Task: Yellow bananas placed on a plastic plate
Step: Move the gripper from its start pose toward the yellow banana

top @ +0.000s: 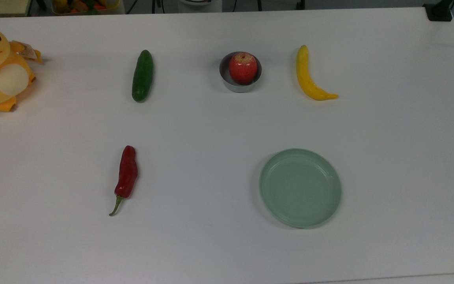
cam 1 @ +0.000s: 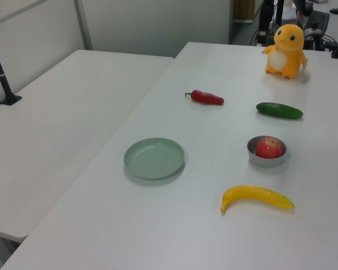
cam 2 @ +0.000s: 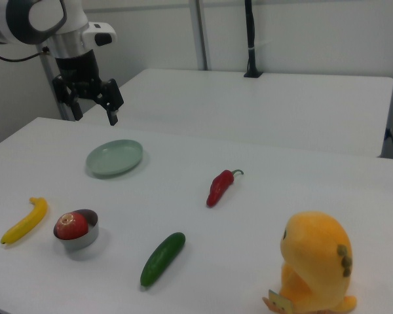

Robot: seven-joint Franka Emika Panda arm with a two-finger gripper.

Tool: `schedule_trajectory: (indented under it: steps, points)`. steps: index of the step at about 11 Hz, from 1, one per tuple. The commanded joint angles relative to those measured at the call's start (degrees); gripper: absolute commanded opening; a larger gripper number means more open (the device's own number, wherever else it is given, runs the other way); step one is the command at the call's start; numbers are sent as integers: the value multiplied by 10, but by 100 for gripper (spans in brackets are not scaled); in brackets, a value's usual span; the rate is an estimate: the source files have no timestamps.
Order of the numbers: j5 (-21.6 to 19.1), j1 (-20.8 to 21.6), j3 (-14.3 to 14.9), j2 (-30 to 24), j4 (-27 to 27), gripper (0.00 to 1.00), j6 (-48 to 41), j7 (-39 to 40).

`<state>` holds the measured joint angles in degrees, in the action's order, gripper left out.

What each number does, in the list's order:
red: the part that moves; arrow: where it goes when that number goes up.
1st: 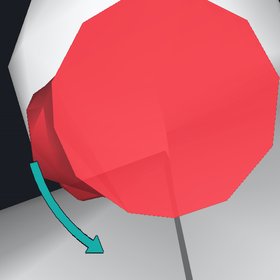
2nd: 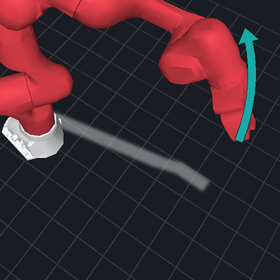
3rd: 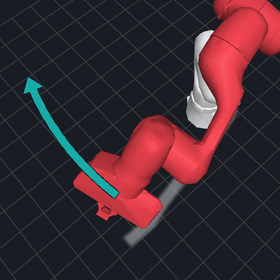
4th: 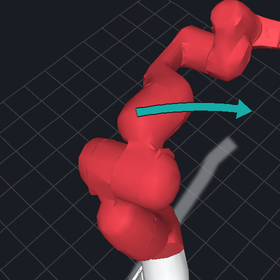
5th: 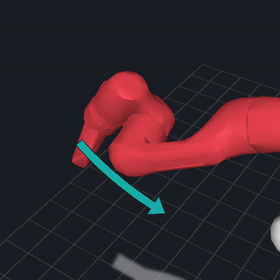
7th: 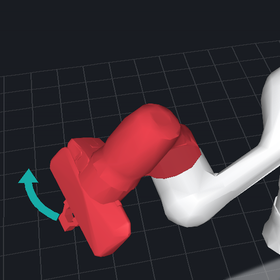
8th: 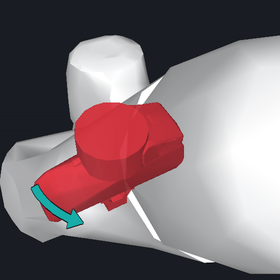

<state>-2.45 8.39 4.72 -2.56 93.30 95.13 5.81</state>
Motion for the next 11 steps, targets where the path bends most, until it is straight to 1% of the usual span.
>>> schedule_trajectory:
  steps: [1, 7, 9, 11]
  points:
    - [-10, 9, 9, -7, 11, 100, 11, 13]
    - [-10, 10, 9, -9, 12, 100, 3, 13]
    - [-10, 10, 9, -14, 17, 100, -27, 22]
    - [-10, 10, 8, -15, 19, 100, -70, 48]
